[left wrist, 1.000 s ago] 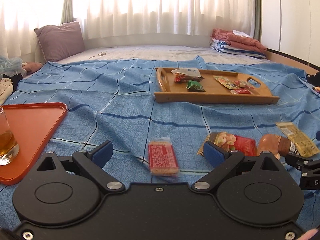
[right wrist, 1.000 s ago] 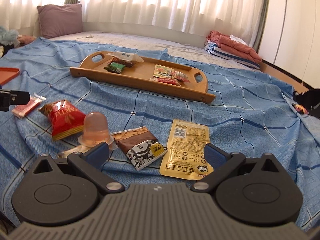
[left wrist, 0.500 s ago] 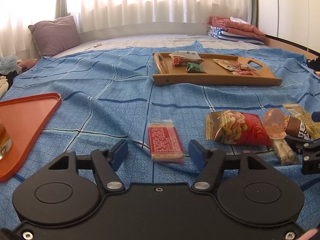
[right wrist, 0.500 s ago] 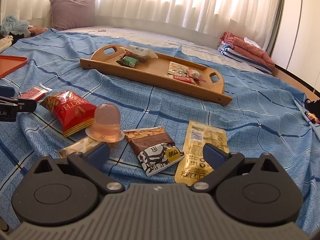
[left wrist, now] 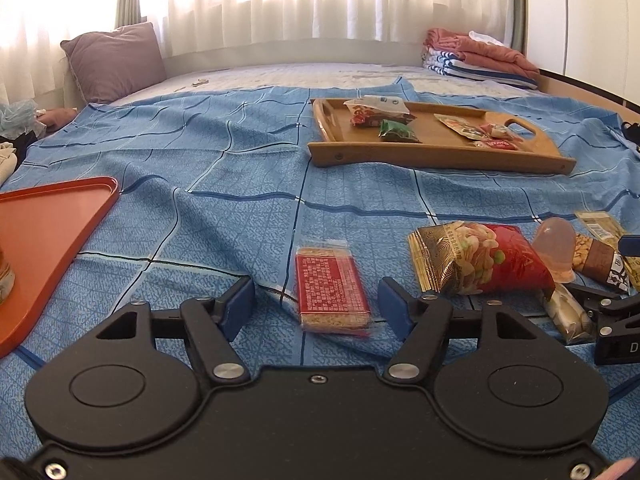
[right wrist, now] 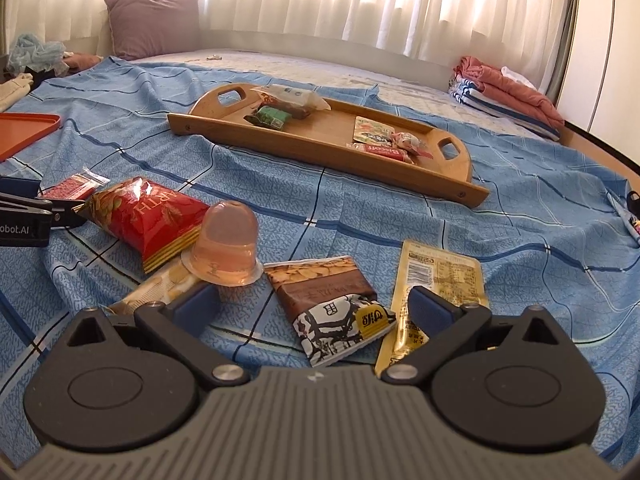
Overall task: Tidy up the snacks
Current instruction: 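Grasp the red biscuit packet with the left gripper while the right gripper grasps the brown wafer bar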
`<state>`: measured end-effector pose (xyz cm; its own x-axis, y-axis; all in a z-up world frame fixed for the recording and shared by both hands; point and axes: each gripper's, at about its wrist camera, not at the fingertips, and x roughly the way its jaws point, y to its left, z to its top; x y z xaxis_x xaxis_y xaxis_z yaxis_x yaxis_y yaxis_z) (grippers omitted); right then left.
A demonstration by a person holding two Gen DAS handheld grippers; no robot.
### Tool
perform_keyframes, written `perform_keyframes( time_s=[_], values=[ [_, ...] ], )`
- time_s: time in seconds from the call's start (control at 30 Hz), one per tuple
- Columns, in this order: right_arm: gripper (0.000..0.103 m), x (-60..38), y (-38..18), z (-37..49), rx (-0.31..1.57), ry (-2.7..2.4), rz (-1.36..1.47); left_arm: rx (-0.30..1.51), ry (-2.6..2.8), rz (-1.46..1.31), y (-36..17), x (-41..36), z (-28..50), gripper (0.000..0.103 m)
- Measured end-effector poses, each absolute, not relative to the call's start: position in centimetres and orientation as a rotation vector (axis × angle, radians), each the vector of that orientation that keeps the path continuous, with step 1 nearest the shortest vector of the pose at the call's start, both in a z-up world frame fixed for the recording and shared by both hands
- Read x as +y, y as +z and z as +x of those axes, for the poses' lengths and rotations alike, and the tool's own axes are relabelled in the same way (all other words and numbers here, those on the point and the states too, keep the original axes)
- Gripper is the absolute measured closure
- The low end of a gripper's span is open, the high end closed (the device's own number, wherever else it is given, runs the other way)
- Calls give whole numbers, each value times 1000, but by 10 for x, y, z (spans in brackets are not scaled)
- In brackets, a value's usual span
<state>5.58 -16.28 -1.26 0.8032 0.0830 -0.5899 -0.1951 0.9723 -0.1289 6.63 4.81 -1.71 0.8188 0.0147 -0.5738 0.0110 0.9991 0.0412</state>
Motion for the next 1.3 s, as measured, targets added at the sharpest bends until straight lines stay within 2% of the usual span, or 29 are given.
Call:
perform_keyframes(
  time_s=[0.47, 0.5, 0.67, 0.83, 1.0, 1.07, 1.2, 1.3],
  values=[
    [0, -164, -12, 58, 633, 157, -175, 632, 4, 30, -16, 50, 72, 34],
    [0, -165, -12, 58, 633, 159, -173, 630, 3, 33, -16, 50, 72, 36],
    [1, -167, -8, 59, 636, 167, -154, 612, -7, 67, -13, 47, 67, 60],
    [8, -170, -6, 62, 647, 184, -129, 617, -7, 55, -12, 51, 67, 68],
    [9, -172, -8, 63, 659, 192, -106, 623, -9, 70, -13, 50, 68, 68],
    [9, -169, -10, 62, 660, 188, -113, 631, -1, 64, -14, 49, 70, 65],
    [23, -165, -8, 61, 677, 216, -90, 643, 9, 33, -14, 50, 74, 64],
    [28, -163, -6, 58, 670, 222, -83, 642, 4, 58, -13, 48, 73, 64]
  ],
)
